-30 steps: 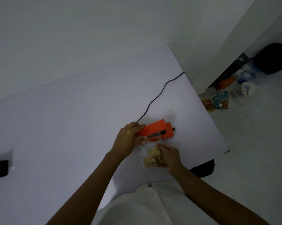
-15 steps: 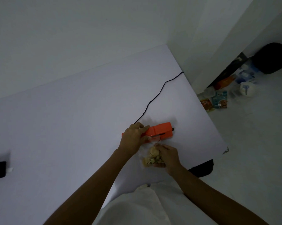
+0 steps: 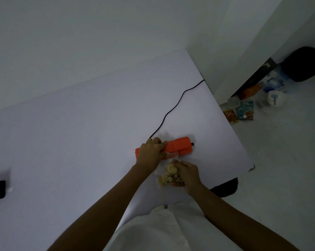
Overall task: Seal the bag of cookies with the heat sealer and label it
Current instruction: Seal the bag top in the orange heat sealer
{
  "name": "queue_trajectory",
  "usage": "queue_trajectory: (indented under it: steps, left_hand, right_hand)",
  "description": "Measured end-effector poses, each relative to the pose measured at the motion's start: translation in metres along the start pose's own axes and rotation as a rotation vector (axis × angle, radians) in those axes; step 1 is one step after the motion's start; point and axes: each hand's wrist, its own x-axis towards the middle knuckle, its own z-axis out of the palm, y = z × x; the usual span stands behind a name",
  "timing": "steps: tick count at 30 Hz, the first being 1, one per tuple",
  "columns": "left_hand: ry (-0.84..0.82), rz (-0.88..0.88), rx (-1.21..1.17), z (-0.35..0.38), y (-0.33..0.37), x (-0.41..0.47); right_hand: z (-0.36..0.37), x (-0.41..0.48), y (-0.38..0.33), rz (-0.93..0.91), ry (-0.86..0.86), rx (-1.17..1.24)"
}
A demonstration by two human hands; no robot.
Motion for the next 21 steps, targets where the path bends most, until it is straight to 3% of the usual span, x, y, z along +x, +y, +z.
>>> queue_trajectory:
  steps: [21]
  left_hand:
    - [-0.058,-0.016,0.139,0.008,0.011,0.009]
  right_hand:
    - [0.000,0.004,0.003,-0.003,0.019,-0.012]
